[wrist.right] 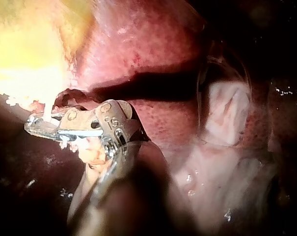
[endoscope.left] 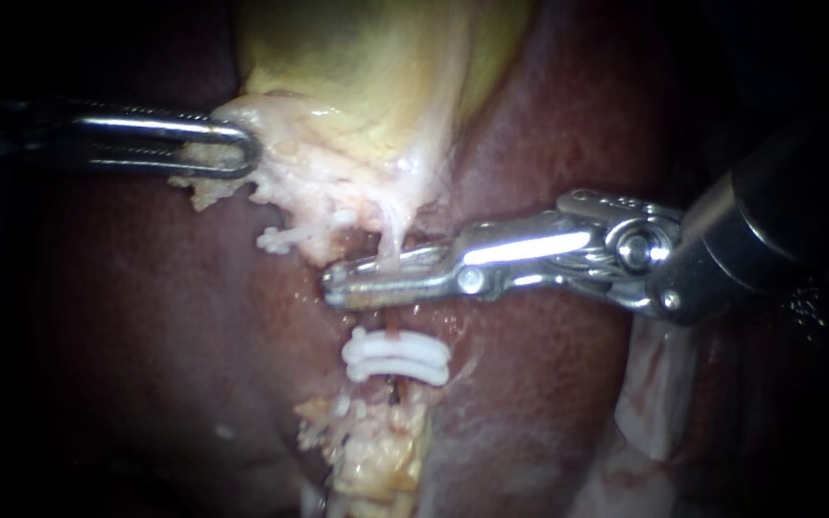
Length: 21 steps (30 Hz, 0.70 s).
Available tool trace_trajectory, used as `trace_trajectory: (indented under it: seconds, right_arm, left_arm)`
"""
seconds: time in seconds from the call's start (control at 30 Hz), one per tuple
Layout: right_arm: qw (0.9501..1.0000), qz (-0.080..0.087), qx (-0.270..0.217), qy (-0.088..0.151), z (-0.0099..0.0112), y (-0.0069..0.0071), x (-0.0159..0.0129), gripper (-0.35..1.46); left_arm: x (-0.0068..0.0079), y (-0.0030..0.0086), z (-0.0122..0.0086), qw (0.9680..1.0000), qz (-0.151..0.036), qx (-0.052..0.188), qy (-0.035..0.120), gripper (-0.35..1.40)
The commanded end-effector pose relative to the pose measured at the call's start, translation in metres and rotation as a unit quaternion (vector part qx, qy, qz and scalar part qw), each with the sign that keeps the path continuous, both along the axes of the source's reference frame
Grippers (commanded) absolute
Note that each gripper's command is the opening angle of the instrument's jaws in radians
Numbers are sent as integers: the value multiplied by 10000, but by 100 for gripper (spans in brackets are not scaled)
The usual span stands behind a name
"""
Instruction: Going back third clip right tube
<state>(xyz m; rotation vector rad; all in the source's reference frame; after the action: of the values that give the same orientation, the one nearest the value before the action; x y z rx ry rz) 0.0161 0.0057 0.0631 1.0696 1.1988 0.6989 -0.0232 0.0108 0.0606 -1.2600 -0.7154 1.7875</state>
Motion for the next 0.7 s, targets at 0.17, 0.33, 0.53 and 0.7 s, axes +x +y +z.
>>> trace_trajectory:
  seconds: [0.17,0.33,0.53,0.7]
  right_arm:
    - [10000,-1,-8,1,1,-2,2,7]
    - [10000,6,-34,-10,7,-8,9,40]
    - [10000,45,-68,-39,15,-12,18,46]
    - [9993,290,-145,-188,31,-12,16,48]
  left_arm:
    - [0,0,1,10000,2,-1,-5,-35]
    - [1,0,2,10000,5,-1,-7,-35]
    - [1,0,2,10000,-4,27,-8,-35]
    - [2,0,2,10000,-5,27,-8,-35]
